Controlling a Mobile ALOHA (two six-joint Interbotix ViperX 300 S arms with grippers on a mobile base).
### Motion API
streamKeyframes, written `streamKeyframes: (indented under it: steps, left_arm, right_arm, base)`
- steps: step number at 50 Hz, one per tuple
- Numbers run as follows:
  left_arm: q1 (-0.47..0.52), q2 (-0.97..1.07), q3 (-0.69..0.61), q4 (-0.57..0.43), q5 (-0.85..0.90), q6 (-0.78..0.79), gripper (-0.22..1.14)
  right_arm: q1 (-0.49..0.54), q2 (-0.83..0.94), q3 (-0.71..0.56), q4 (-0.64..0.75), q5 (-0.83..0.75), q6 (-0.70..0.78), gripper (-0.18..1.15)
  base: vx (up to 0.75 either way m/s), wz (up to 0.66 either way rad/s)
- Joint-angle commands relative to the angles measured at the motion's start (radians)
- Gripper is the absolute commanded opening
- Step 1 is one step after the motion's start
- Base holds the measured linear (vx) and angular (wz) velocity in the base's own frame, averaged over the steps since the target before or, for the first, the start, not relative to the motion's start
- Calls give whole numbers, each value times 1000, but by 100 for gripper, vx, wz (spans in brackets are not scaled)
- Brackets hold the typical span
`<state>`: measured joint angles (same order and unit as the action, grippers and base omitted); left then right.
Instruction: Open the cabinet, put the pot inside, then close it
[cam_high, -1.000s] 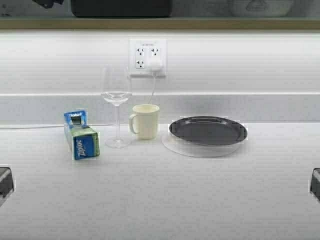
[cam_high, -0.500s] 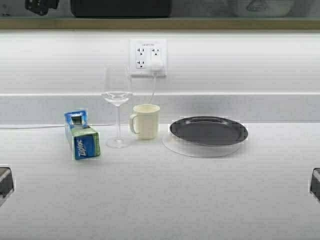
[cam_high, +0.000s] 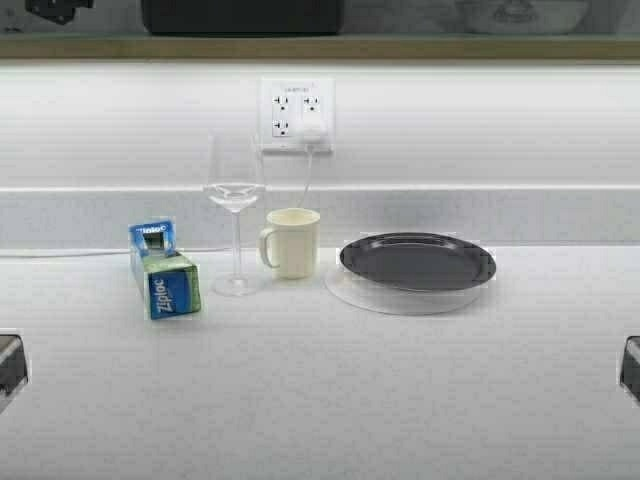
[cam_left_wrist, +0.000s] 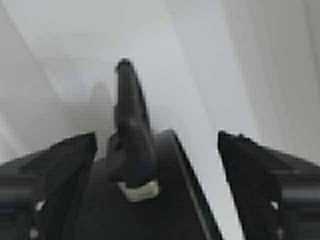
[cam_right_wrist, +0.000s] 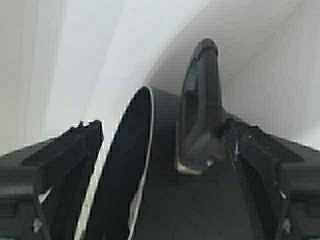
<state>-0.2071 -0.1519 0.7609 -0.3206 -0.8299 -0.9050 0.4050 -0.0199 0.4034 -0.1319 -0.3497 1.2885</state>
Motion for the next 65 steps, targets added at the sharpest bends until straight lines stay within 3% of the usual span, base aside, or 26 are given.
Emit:
streamKeyframes:
  steps: [1,23,32,39,46,49,51,57,65]
  left_arm:
    - [0,-49,12,2,-8,0,100]
    - [-5,-196,127,12,-6,6,100]
    - [-12,-262,155,123,32,41,97]
    - [-11,-279,153,130,41,140,68]
    - [-11,-290,146,137,78,247,12]
    - [-11,-293,138,140,130,328,-7]
    - [-12,-291,124,138,175,405,-8]
    - [-11,-291,75,117,308,640,6]
    - [-11,-290,32,49,393,873,4]
  right_arm:
    - [3,-51,15,3,0,-3,99]
    - [74,-140,101,2,-8,-9,99]
    - [87,-176,132,-44,-18,-69,87]
    - [89,-179,129,-52,-15,-192,50]
    - [89,-181,132,-57,-2,-302,9]
    - [87,-175,130,-71,18,-368,0]
    - [87,-172,127,-75,38,-426,2]
    - [87,-164,98,-74,112,-612,8]
    - [74,-170,75,-67,198,-819,8]
  base:
    - [0,0]
    - [0,0]
    - [-2,-2]
    - [-7,-4]
    - [-12,-4]
    - [-15,-6]
    - [-16,-7]
    - [-19,-5]
    - [-20,2]
